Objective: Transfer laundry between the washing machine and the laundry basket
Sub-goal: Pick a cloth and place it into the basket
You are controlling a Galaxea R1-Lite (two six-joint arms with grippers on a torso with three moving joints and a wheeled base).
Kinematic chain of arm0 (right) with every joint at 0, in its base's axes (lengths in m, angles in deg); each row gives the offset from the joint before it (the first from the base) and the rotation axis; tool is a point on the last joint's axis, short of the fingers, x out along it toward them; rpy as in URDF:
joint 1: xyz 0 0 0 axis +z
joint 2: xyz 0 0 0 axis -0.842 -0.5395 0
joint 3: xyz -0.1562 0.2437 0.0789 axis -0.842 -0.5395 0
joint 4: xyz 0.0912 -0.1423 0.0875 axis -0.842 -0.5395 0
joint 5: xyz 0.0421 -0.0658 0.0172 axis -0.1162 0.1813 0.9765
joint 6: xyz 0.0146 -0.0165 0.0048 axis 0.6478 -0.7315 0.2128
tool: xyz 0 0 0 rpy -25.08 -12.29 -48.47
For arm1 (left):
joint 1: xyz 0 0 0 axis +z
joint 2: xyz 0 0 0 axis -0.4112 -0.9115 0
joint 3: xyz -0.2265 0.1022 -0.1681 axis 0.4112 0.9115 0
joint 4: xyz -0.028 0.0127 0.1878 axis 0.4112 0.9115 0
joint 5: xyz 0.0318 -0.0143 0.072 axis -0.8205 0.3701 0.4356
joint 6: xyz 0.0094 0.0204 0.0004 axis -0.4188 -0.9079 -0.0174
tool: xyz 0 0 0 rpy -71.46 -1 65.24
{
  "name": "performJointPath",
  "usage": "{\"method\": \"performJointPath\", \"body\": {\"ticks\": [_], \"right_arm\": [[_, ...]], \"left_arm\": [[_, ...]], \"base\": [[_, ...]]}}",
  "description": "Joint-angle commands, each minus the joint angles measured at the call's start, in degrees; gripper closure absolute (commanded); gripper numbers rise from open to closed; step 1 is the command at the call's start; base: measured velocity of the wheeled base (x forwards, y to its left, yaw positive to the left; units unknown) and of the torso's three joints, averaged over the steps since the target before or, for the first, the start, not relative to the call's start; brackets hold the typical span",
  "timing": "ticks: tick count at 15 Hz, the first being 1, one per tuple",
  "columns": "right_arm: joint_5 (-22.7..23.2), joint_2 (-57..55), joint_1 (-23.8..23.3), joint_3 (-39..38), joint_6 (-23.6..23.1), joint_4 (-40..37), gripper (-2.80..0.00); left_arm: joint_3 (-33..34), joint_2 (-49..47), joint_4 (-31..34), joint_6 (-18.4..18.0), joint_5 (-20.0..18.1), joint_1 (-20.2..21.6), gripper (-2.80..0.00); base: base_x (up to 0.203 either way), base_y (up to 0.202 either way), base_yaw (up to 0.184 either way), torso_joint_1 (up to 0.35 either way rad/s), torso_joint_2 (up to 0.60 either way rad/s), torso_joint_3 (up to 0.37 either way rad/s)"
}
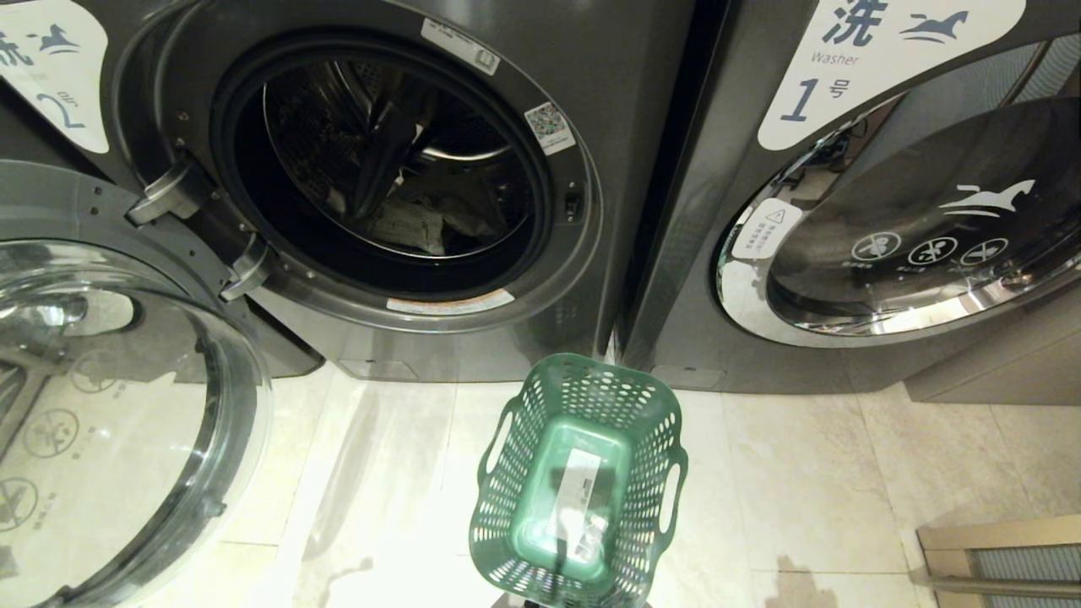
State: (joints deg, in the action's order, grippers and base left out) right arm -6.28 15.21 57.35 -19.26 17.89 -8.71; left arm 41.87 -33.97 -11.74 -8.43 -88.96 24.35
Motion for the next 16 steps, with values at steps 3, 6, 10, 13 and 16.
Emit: {"method": "performJointPath", "body": {"ticks": [3, 6, 10, 13, 16], "right_arm": [[0.07, -0.06, 0.0, 0.0, -0.24, 0.03, 0.0], [-0.1, -0.06, 0.0, 0.0, 0.11, -0.06, 0.0], [-0.54, -0.06, 0.0, 0.0, 0.37, -0.06, 0.0], [-0.54, -0.06, 0.0, 0.0, 0.46, -0.06, 0.0], [-0.46, -0.06, 0.0, 0.0, 1.07, 0.03, 0.0]], "left_arm": [[0.09, -0.1, -0.02, 0.0, -0.01, 0.01, 0.0], [0.09, -0.1, -0.02, 0.18, -0.01, 0.01, 0.0], [0.09, -0.1, -0.02, -0.01, -0.02, 0.01, 0.0], [0.09, -0.1, -0.02, 0.18, -0.01, 0.01, 0.0], [0.09, -0.1, -0.02, 0.17, -0.01, 0.01, 0.0]], "base": [[0.0, 0.0, 0.0, 0.0, 0.0, 0.0], [0.0, 0.0, 0.0, 0.0, 0.0, 0.0], [0.0, 0.0, 0.0, 0.0, 0.0, 0.0], [0.0, 0.0, 0.0, 0.0, 0.0, 0.0], [0.0, 0.0, 0.0, 0.0, 0.0, 0.0]]}}
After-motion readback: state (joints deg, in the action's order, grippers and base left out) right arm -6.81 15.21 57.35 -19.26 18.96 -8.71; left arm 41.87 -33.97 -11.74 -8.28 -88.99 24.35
